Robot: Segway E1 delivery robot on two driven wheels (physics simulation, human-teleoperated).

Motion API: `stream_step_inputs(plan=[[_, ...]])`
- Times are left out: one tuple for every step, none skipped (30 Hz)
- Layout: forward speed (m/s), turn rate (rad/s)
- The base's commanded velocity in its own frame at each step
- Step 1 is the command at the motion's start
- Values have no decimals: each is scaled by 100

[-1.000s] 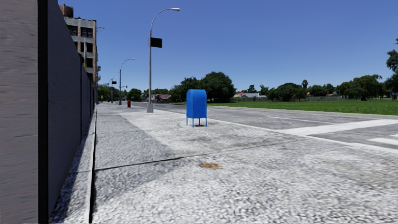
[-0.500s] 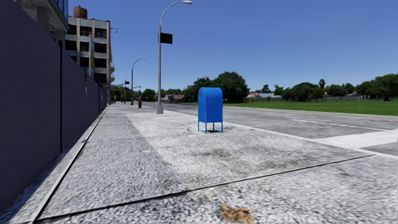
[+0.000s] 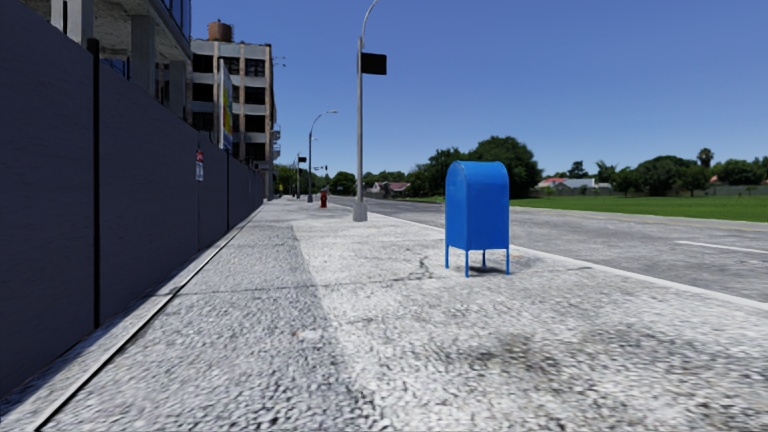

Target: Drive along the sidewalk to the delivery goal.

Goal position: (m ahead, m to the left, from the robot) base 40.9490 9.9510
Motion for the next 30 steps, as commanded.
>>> stream_step_inputs(plan=[[200,43],[200,43],[200,43],[200,43],[200,43],[200,43],[200,43],[200,43],[200,43],[200,43],[200,43],[200,43],[200,43],[200,43],[200,42],[200,42],[200,42],[200,42],[200,41],[200,34],[200,0],[200,0],[200,0],[200,0],[200,0],[200,0],[200,0],[200,0],[200,0],[200,0]])
